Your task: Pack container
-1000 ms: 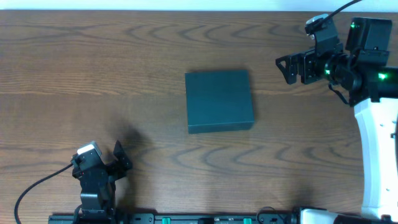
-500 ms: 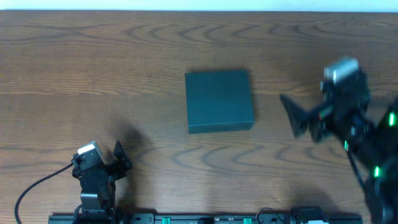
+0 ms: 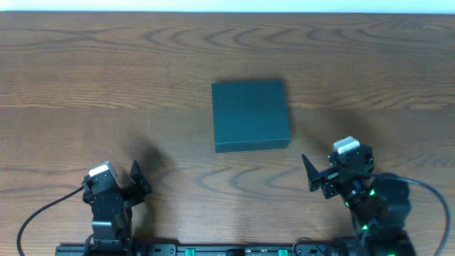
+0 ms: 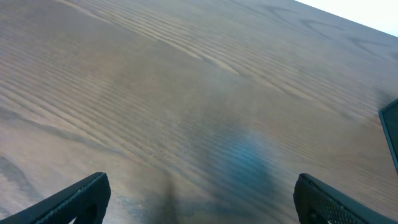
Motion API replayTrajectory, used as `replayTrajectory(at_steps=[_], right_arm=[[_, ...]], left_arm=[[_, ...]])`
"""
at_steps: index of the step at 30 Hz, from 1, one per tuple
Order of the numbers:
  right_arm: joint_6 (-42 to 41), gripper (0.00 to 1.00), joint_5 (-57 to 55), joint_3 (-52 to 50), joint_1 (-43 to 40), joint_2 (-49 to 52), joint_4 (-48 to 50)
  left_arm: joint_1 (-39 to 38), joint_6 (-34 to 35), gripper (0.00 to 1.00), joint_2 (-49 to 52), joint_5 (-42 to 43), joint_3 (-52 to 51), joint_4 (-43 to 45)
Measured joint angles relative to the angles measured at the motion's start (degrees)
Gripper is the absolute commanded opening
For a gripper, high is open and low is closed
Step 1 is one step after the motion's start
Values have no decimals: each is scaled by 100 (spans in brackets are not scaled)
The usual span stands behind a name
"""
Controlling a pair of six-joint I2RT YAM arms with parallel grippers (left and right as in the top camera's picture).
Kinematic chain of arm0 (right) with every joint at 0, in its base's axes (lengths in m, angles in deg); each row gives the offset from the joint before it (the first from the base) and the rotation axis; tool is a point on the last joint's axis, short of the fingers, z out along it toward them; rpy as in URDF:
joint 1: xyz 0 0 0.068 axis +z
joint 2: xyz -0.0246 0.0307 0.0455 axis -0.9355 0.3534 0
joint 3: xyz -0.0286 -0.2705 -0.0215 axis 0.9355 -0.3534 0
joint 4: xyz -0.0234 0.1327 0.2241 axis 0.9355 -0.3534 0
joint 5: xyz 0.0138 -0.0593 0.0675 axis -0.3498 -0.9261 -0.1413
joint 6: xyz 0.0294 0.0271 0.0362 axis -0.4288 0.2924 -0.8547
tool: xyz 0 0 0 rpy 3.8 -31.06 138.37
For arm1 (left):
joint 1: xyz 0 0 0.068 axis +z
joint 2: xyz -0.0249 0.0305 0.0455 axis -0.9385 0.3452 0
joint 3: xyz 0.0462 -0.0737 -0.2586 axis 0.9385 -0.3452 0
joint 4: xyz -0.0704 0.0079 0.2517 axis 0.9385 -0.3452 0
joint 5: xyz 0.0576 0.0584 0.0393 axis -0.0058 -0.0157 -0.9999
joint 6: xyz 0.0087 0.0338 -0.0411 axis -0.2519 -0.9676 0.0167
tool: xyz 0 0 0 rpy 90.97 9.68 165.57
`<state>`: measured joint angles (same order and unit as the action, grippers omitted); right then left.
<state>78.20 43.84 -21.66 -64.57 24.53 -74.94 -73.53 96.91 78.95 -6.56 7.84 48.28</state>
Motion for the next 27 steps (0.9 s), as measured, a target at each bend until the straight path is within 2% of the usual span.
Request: replayTrajectory(at_steps=[5, 9, 15, 27], right_arm=[[-422, 99, -140, -1150, 0, -892, 380], [-590, 99, -162, -1532, 0, -1320, 389], [-686, 99, -201, -1563, 2, -1860, 448], [-697, 99, -203, -1563, 2, -1904, 450]], left_arm=[[0, 0, 95, 0, 0, 0, -2], [0, 0, 95, 0, 0, 0, -2], [0, 0, 95, 0, 0, 0, -2], [0, 0, 95, 0, 0, 0, -2]])
